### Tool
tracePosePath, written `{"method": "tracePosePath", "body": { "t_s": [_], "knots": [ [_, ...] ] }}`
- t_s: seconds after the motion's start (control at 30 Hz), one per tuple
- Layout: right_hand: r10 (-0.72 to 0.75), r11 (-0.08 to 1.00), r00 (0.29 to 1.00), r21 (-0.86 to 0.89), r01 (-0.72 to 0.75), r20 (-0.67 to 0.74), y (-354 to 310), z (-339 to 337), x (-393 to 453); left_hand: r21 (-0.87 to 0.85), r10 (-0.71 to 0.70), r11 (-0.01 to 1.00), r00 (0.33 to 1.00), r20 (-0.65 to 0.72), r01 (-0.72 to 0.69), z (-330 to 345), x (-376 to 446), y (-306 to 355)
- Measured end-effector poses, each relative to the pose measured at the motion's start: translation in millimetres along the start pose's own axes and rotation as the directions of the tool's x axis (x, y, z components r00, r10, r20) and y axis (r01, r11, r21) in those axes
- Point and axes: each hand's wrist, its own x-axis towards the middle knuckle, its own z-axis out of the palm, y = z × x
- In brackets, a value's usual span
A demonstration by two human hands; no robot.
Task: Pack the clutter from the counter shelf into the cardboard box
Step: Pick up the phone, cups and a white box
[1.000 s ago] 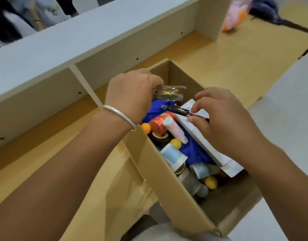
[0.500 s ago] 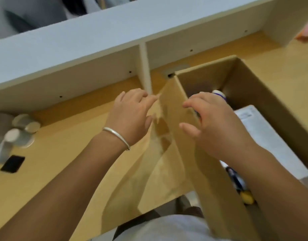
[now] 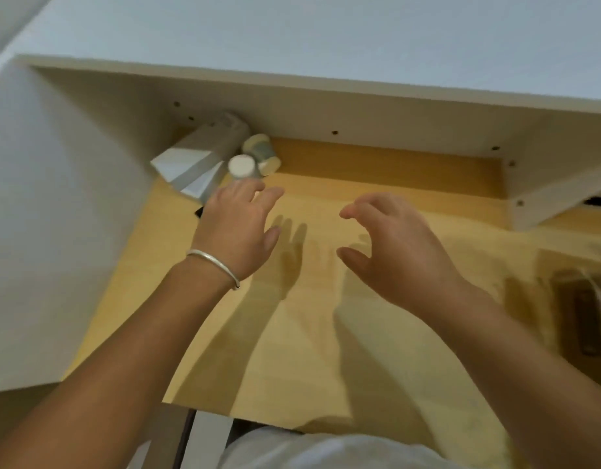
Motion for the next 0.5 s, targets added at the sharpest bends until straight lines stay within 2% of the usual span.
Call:
{"method": "tracePosePath", "body": {
  "t_s": [0.23, 0.5],
  "knots": [
    [-0.088, 0.996, 0.990, -0.002, 0.088, 0.108, -55, 73, 96, -0.077, -0.238, 0.967, 0.970, 0.043, 0.241, 30, -6, -111],
    [-0.112, 0.994, 0.982, 0.005, 0.113, 0.151, -76, 130, 181, -0.152, -0.328, 0.928, 0.939, 0.105, 0.341, 77, 17, -170]
  ]
}}
